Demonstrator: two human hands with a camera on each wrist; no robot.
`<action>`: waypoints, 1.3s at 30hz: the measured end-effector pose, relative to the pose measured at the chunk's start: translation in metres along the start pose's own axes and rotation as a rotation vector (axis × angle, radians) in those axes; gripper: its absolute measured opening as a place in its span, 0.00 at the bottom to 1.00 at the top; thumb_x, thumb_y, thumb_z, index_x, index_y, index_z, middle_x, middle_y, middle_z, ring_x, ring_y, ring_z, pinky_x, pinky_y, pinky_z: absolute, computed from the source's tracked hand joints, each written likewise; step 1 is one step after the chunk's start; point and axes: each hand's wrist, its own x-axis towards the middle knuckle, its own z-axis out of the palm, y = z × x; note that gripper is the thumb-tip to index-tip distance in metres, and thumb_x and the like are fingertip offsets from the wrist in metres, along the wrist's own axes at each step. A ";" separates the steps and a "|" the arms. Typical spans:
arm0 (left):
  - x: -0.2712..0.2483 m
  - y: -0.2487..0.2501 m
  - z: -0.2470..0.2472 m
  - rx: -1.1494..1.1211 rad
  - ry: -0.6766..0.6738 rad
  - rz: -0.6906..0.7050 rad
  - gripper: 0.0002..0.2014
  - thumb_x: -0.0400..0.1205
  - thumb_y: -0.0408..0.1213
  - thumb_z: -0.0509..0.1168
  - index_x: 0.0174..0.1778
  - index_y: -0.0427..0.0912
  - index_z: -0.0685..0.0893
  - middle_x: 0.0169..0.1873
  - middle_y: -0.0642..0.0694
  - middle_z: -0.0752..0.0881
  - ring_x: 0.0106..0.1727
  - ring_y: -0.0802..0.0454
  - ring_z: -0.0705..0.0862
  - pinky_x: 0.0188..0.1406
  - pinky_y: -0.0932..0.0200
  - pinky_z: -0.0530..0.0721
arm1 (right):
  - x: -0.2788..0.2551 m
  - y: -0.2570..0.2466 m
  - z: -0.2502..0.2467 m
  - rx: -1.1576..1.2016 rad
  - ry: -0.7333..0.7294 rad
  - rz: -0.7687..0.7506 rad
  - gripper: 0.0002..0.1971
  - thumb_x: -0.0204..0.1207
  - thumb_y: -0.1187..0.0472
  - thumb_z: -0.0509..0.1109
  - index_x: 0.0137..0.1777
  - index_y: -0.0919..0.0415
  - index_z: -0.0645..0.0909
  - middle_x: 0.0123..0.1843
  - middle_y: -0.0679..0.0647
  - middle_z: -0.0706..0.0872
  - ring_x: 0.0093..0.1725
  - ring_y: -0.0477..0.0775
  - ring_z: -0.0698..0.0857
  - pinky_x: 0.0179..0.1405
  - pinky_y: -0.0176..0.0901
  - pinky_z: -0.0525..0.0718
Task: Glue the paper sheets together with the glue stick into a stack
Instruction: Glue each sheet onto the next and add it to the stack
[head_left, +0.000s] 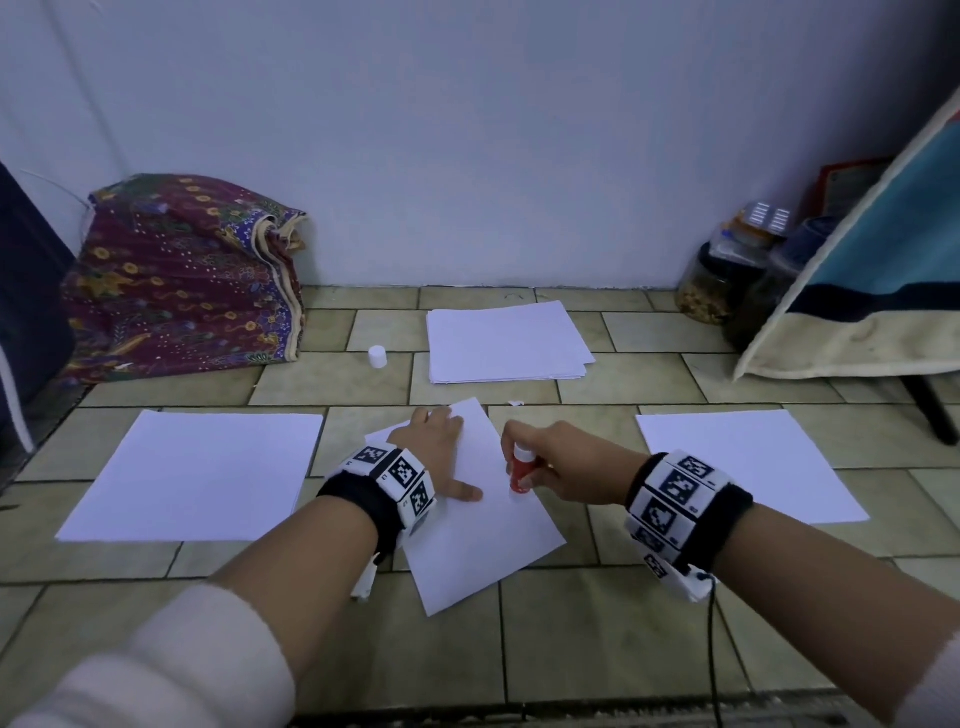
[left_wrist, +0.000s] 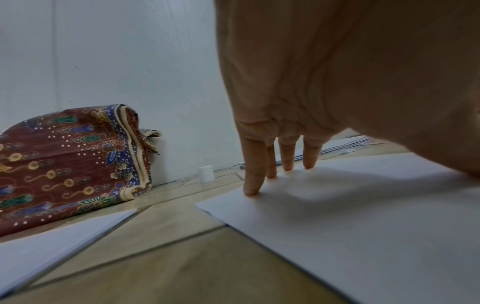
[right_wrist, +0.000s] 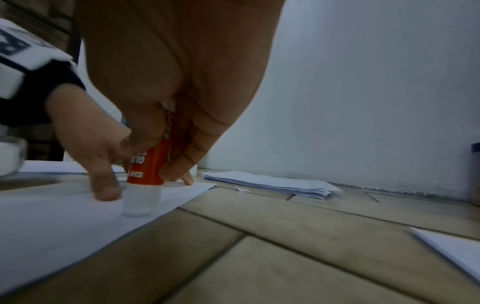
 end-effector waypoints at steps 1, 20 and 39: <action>0.000 0.000 0.001 -0.001 0.003 0.001 0.47 0.71 0.67 0.69 0.78 0.42 0.60 0.81 0.45 0.56 0.79 0.44 0.58 0.68 0.46 0.75 | -0.006 0.001 0.001 0.006 -0.013 -0.010 0.11 0.79 0.71 0.65 0.52 0.55 0.69 0.50 0.55 0.88 0.50 0.51 0.88 0.54 0.49 0.86; -0.020 0.004 -0.002 -0.019 0.181 0.231 0.18 0.81 0.35 0.63 0.67 0.51 0.73 0.76 0.48 0.57 0.77 0.46 0.58 0.69 0.52 0.66 | -0.023 0.044 -0.019 1.379 0.547 0.279 0.05 0.80 0.74 0.61 0.46 0.66 0.74 0.41 0.62 0.84 0.32 0.53 0.87 0.35 0.39 0.88; -0.007 0.011 -0.005 0.001 0.004 0.124 0.35 0.78 0.56 0.66 0.74 0.37 0.68 0.74 0.41 0.68 0.74 0.44 0.65 0.72 0.48 0.69 | 0.058 -0.002 -0.001 0.378 0.563 0.353 0.12 0.77 0.68 0.68 0.55 0.59 0.68 0.50 0.62 0.82 0.49 0.63 0.83 0.51 0.54 0.83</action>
